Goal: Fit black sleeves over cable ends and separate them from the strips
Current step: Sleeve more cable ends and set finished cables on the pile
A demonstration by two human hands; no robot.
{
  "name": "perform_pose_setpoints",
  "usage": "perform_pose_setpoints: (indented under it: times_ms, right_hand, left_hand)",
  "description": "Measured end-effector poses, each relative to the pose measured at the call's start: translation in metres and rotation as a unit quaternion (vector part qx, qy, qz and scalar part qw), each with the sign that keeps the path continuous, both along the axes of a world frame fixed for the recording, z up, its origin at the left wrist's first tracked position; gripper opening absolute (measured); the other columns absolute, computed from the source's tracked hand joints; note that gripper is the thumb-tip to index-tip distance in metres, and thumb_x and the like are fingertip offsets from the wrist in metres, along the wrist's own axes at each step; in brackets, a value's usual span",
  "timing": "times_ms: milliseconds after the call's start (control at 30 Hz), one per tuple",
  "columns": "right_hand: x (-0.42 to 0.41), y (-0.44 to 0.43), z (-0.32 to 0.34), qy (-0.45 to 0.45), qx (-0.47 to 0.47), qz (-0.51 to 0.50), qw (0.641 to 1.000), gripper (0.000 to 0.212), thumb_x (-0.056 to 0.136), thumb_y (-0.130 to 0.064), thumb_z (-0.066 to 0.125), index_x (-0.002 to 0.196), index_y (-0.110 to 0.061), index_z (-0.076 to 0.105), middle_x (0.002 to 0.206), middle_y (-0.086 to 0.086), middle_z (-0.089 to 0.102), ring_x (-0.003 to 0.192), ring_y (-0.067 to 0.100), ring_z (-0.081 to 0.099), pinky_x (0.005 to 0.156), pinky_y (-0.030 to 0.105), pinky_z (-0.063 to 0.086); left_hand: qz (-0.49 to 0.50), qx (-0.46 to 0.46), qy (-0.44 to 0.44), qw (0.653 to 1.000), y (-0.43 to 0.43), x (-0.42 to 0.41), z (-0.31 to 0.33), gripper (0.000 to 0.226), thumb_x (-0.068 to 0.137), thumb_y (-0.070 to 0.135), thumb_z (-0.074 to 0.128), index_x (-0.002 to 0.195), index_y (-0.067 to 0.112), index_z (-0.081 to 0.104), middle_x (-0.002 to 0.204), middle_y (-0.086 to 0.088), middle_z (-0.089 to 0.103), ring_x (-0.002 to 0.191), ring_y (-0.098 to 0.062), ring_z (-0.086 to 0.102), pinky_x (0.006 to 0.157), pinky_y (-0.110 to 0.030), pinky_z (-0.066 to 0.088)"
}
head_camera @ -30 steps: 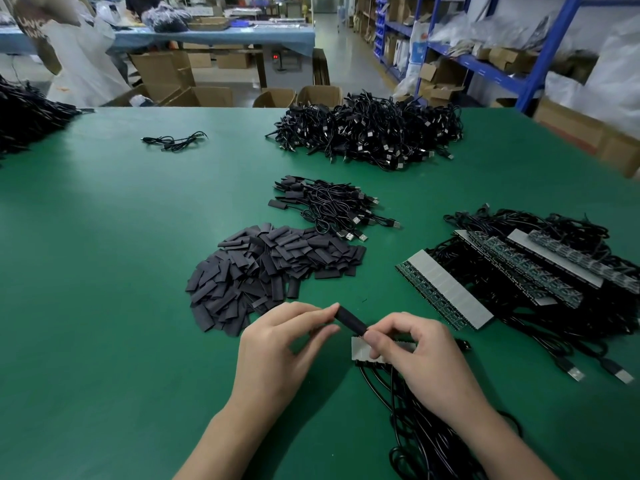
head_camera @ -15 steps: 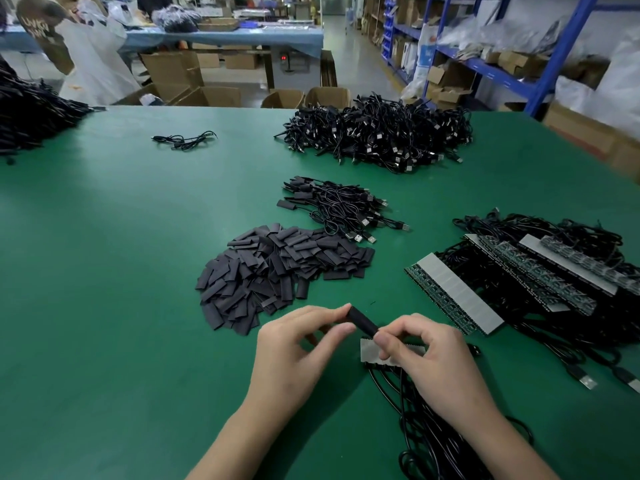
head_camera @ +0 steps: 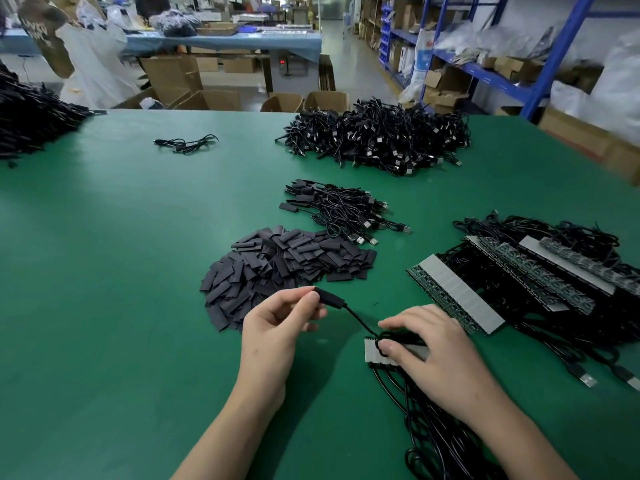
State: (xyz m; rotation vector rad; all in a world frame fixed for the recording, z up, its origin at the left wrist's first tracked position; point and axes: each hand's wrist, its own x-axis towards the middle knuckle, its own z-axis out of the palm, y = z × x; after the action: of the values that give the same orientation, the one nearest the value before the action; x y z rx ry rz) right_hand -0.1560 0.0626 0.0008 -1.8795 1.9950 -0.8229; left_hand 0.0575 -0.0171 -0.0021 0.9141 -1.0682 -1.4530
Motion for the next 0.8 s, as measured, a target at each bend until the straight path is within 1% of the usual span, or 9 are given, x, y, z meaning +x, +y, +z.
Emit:
perform_pose_setpoints:
  times_ms: [133,233,333,400,467,533,567,700,800]
  right_hand:
    - [0.003,-0.002,-0.001,-0.001,0.01,0.012,1.0,0.005,0.091,-0.037,0.072,0.095,-0.039,0.07,0.094,-0.03,0.06,0.106,-0.002,0.055,0.096,0.035,0.048]
    - [0.002,0.0,0.007,-0.009,0.004,0.005,1.0,0.012,0.091,-0.036,0.072,0.087,-0.045,0.065,0.097,-0.031,0.063,0.098,-0.005,0.059,0.082,0.017,0.047]
    - [-0.003,-0.001,0.025,-0.012,-0.007,-0.007,1.0,0.009,0.09,-0.038,0.069,0.085,-0.044,0.065,0.096,-0.035,0.064,0.08,-0.01,0.063,0.063,0.013,0.046]
    - [-0.006,-0.011,0.039,0.002,-0.011,-0.016,1.0,0.004,0.09,-0.037,0.07,0.087,-0.039,0.067,0.084,-0.028,0.068,0.074,-0.004,0.066,0.064,0.019,0.051]
    - [-0.007,-0.03,0.052,0.04,-0.025,-0.014,0.999,0.004,0.091,-0.034,0.073,0.089,-0.034,0.069,0.069,-0.021,0.066,0.067,-0.003,0.065,0.066,0.029,0.056]
    - [-0.005,-0.062,0.068,0.088,-0.049,-0.009,0.995,0.003,0.091,-0.033,0.074,0.093,-0.031,0.072,0.07,-0.022,0.063,0.065,-0.003,0.061,0.064,0.03,0.052]
    - [-0.003,-0.083,0.077,0.11,-0.062,-0.006,0.992,0.005,0.093,-0.033,0.073,0.095,-0.029,0.072,0.075,-0.021,0.064,0.067,-0.001,0.06,0.065,0.029,0.05]
    - [0.003,-0.17,0.115,0.164,-0.052,-0.013,0.985,0.03,0.098,-0.036,0.067,0.122,-0.02,0.069,0.11,-0.001,0.072,0.096,0.018,0.067,0.089,0.042,0.057]
    - [0.01,-0.192,0.124,0.138,-0.057,-0.013,0.989,0.037,0.099,-0.041,0.065,0.128,-0.019,0.065,0.114,-0.001,0.068,0.102,0.019,0.064,0.089,0.04,0.055]
  left_hand:
    - [0.007,0.009,0.019,1.0,-0.001,0.001,-0.001,0.016,0.08,0.03,0.075,0.092,0.022,0.082,0.083,-0.007,0.077,0.08,-0.012,0.073,0.067,-0.019,0.055]
    - [0.01,0.011,0.014,1.0,-0.002,0.002,-0.004,0.018,0.086,0.026,0.075,0.102,0.021,0.08,0.09,-0.006,0.079,0.084,-0.012,0.073,0.069,-0.02,0.056]
    - [-0.002,-0.048,-0.131,0.99,-0.003,0.0,-0.009,0.033,0.091,0.019,0.076,0.123,0.025,0.071,0.1,0.005,0.078,0.093,-0.007,0.071,0.08,-0.02,0.055]
    - [-0.023,-0.147,-0.295,0.944,0.0,-0.004,-0.012,0.042,0.09,0.03,0.078,0.13,0.031,0.065,0.109,0.016,0.073,0.101,0.0,0.063,0.089,-0.02,0.05]
    - [-0.069,-0.251,-0.454,0.852,0.006,-0.01,-0.015,0.055,0.089,0.058,0.069,0.137,0.033,0.061,0.125,0.02,0.062,0.117,0.0,0.05,0.102,-0.026,0.041]
    - [-0.111,-0.302,-0.547,0.773,0.011,-0.013,-0.019,0.072,0.086,0.08,0.048,0.143,0.036,0.056,0.135,0.02,0.051,0.128,-0.004,0.039,0.106,-0.03,0.032]
    - [-0.124,-0.311,-0.566,0.753,0.012,-0.013,-0.021,0.076,0.085,0.084,0.043,0.143,0.037,0.055,0.137,0.02,0.048,0.13,-0.007,0.036,0.106,-0.03,0.029]
    - [-0.143,-0.327,-0.559,0.748,0.009,-0.012,-0.024,0.066,0.084,0.081,0.047,0.135,0.042,0.06,0.137,0.019,0.046,0.13,-0.008,0.033,0.105,-0.03,0.025]
    - [-0.149,-0.327,-0.533,0.766,0.008,-0.01,-0.023,0.056,0.082,0.075,0.058,0.127,0.042,0.062,0.129,0.023,0.048,0.125,-0.004,0.037,0.104,-0.029,0.028]
